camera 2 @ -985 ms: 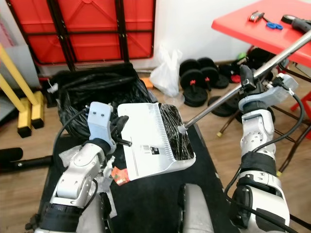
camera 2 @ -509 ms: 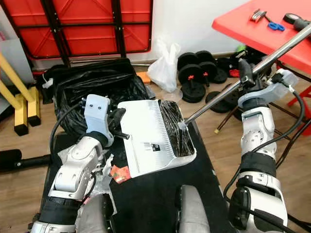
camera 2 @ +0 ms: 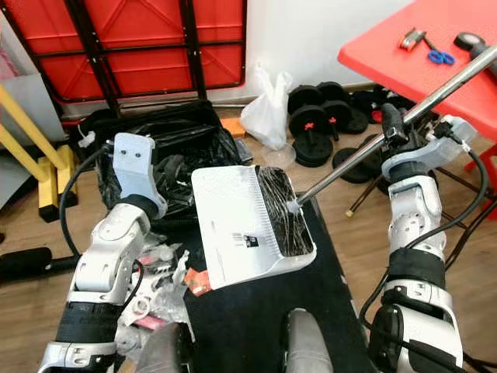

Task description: Sweep floor

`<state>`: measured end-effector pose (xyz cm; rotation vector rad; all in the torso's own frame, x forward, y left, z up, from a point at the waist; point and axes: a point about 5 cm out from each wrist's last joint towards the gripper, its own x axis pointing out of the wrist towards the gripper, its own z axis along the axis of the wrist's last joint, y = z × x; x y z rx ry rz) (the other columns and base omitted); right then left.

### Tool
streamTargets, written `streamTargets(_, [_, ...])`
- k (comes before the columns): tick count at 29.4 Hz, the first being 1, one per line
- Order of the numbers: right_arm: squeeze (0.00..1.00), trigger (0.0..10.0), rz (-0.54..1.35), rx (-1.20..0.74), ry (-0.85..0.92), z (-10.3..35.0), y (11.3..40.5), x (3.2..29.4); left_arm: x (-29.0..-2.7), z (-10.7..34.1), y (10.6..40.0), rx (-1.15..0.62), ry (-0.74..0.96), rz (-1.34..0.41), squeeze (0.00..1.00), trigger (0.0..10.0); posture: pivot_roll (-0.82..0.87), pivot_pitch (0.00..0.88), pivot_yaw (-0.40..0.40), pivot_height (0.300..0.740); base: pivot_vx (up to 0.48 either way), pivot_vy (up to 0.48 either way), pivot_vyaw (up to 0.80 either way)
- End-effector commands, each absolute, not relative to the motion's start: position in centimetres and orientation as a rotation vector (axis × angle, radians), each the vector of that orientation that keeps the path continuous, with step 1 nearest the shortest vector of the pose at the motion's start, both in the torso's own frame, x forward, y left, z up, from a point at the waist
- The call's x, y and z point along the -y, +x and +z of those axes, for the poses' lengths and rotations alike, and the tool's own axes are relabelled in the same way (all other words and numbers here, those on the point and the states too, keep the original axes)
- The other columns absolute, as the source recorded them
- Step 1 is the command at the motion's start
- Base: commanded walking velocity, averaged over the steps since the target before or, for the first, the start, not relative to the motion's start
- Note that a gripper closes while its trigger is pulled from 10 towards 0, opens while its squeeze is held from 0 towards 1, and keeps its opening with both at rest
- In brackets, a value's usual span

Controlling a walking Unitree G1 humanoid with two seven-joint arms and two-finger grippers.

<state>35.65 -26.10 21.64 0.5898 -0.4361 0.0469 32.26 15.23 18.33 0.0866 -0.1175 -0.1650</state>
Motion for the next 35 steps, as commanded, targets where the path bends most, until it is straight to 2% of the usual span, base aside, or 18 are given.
streamTargets(1, [0.0, 10.0, 0.04, 0.511, 0.596, 23.2, 35.2, 26.9, -15.2, 17.8, 32.0, 0.12, 0.089, -0.111, 0.0, 10.0, -0.12, 0.079, -0.132, 0.695, 0.0, 0.0, 0.0])
streamTargets(11, [0.0, 10.0, 0.04, 0.505, 0.593, 23.3, 35.1, 26.9, -14.9, 17.8, 32.0, 0.121, 0.098, -0.129, 0.0, 10.0, -0.12, 0.078, -0.133, 0.74, 0.0, 0.0, 0.0])
streamTargets(35, [0.0, 10.0, 0.019, 0.434, 0.612, 21.6, 35.1, 26.5, -14.5, 16.8, 31.6, 0.094, 0.116, -0.201, 0.0, 10.0, -0.12, 0.076, -0.131, 0.74, 0.0, 0.0, 0.0])
